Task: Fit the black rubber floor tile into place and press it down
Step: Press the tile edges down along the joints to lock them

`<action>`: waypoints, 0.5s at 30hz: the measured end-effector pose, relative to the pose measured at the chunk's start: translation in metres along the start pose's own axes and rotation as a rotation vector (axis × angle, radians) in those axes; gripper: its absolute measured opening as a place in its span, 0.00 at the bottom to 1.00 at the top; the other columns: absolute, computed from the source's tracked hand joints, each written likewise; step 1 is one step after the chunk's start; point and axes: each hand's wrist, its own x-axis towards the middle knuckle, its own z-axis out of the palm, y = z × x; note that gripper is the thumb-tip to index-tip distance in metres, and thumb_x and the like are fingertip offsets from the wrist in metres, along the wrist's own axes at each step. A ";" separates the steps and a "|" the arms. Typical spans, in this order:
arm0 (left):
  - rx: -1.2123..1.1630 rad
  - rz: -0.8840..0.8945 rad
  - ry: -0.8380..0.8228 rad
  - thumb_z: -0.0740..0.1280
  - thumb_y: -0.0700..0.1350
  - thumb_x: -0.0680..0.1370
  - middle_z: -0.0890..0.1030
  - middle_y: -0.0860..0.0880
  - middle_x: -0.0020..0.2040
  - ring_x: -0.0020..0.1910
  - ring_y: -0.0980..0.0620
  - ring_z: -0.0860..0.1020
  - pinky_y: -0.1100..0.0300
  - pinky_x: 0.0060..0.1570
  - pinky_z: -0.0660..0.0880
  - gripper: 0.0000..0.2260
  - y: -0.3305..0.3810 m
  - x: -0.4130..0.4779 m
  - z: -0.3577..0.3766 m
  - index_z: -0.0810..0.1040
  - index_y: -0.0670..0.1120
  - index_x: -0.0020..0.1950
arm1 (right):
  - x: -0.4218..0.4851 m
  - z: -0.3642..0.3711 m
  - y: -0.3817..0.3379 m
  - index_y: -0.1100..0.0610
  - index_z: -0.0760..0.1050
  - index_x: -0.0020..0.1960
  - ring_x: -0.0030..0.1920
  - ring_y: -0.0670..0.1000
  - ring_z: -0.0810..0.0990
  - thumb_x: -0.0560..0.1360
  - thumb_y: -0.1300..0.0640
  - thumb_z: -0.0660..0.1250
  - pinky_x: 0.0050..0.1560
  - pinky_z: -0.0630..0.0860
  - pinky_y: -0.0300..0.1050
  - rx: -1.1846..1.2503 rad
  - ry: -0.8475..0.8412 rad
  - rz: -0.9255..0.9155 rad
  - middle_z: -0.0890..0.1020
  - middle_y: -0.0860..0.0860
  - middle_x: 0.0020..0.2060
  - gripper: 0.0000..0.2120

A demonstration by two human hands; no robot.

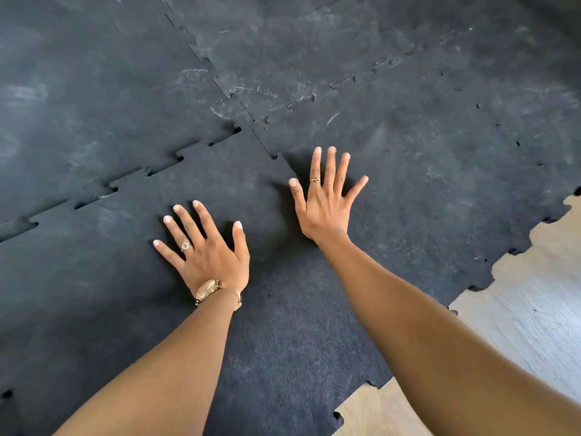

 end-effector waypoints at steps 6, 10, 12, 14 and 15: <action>0.004 -0.028 -0.036 0.46 0.63 0.80 0.47 0.41 0.80 0.79 0.40 0.44 0.34 0.73 0.42 0.34 0.000 0.000 -0.005 0.46 0.45 0.80 | 0.007 -0.005 -0.001 0.52 0.35 0.77 0.75 0.59 0.31 0.75 0.31 0.35 0.67 0.34 0.74 -0.041 -0.065 -0.035 0.39 0.51 0.78 0.38; 0.015 -0.026 -0.032 0.43 0.64 0.78 0.49 0.41 0.80 0.79 0.40 0.46 0.35 0.73 0.43 0.35 0.000 0.001 -0.003 0.47 0.46 0.80 | 0.017 -0.009 -0.001 0.52 0.32 0.77 0.74 0.57 0.29 0.75 0.31 0.37 0.67 0.33 0.73 0.063 -0.061 -0.087 0.36 0.51 0.77 0.39; 0.005 -0.042 -0.028 0.42 0.64 0.78 0.49 0.41 0.80 0.79 0.40 0.46 0.35 0.74 0.42 0.35 -0.001 0.001 -0.003 0.47 0.46 0.80 | 0.037 -0.036 -0.024 0.54 0.34 0.77 0.75 0.58 0.30 0.76 0.33 0.39 0.68 0.33 0.72 0.265 0.104 -0.061 0.37 0.53 0.78 0.38; 0.002 -0.031 -0.021 0.43 0.64 0.78 0.49 0.41 0.80 0.79 0.40 0.46 0.35 0.74 0.42 0.35 -0.001 0.000 0.000 0.47 0.46 0.80 | 0.063 -0.063 -0.055 0.57 0.38 0.78 0.75 0.60 0.32 0.79 0.37 0.44 0.69 0.29 0.67 0.400 0.316 -0.089 0.40 0.55 0.78 0.37; 0.008 -0.029 -0.018 0.43 0.64 0.78 0.48 0.41 0.80 0.79 0.40 0.45 0.35 0.74 0.42 0.35 -0.001 0.000 0.001 0.46 0.46 0.80 | 0.075 -0.068 -0.068 0.58 0.40 0.78 0.76 0.61 0.34 0.79 0.38 0.46 0.69 0.28 0.64 0.422 0.381 -0.121 0.42 0.56 0.78 0.36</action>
